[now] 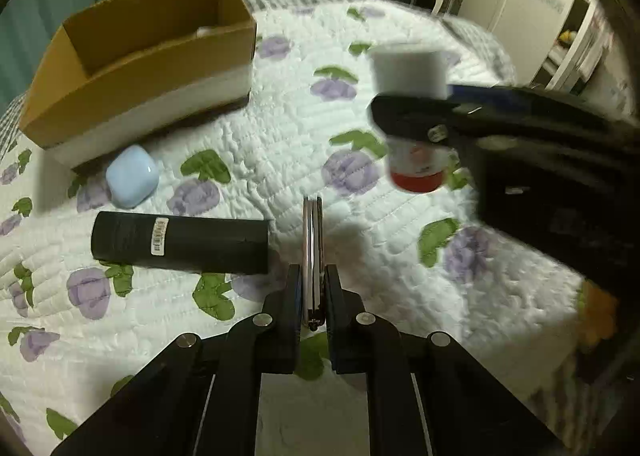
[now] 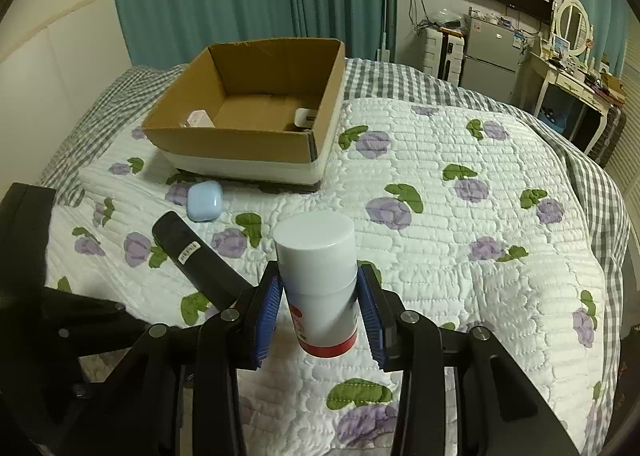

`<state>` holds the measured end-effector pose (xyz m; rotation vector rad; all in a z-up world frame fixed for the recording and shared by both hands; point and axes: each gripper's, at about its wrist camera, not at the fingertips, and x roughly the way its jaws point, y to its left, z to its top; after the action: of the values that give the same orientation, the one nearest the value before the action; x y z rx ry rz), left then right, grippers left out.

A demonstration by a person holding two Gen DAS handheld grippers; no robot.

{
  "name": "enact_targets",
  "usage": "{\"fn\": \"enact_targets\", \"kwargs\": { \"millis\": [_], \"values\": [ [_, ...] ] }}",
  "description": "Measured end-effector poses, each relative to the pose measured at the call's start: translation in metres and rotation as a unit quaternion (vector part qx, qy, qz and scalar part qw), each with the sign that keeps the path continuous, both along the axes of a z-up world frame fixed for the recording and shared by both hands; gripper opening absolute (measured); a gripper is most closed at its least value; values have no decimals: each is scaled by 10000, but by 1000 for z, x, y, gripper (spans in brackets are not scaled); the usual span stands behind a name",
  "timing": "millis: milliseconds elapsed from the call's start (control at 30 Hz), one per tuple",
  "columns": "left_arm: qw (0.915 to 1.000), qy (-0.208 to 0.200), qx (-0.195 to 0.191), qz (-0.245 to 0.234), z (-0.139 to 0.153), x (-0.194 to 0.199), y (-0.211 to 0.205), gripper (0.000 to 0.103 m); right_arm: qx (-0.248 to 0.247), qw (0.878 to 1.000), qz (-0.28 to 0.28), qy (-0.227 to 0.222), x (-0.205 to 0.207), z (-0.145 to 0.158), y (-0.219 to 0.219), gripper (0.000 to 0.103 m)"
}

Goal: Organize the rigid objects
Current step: 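Carry the pink card and the white bottle into the cardboard box and open both grippers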

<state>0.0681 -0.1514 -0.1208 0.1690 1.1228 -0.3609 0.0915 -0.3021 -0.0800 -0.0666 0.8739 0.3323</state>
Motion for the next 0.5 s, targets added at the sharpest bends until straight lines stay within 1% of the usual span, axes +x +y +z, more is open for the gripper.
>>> {"fn": "enact_targets", "kwargs": {
  "millis": [67, 100, 167, 200, 267, 333, 400, 500],
  "values": [
    [9997, -64, -163, 141, 6, 1, 5, 10, -19, 10000, -14, 17, 0, -1, -2, 38],
    [9996, -158, -154, 149, 10, 0, 5, 10, -18, 10000, -22, 0, -1, 0, -3, 38],
    [9987, -453, -78, 202, 27, -1, 9, 10, -23, 10000, -30, -30, -2, 3, -5, 38],
    [9980, -567, -136, 258, 39, 0, 14, 10, -38, 10000, -24, -52, -2, 6, -6, 38],
    [9963, -780, -202, 314, 60, 3, 23, 10, -70, 9998, 9, -176, 0, 19, -4, 38],
    [9934, -1062, -169, 407, 82, 7, 33, 10, -53, 9995, 74, -315, 2, 32, 1, 38],
    [9898, -1307, -167, 548, 104, 18, 45, 10, -55, 9988, 177, -454, 8, 47, 9, 37],
    [9845, -1579, -119, 754, 128, 36, 64, 10, -94, 9969, 326, -713, 21, 72, 24, 37]
  ]
}}
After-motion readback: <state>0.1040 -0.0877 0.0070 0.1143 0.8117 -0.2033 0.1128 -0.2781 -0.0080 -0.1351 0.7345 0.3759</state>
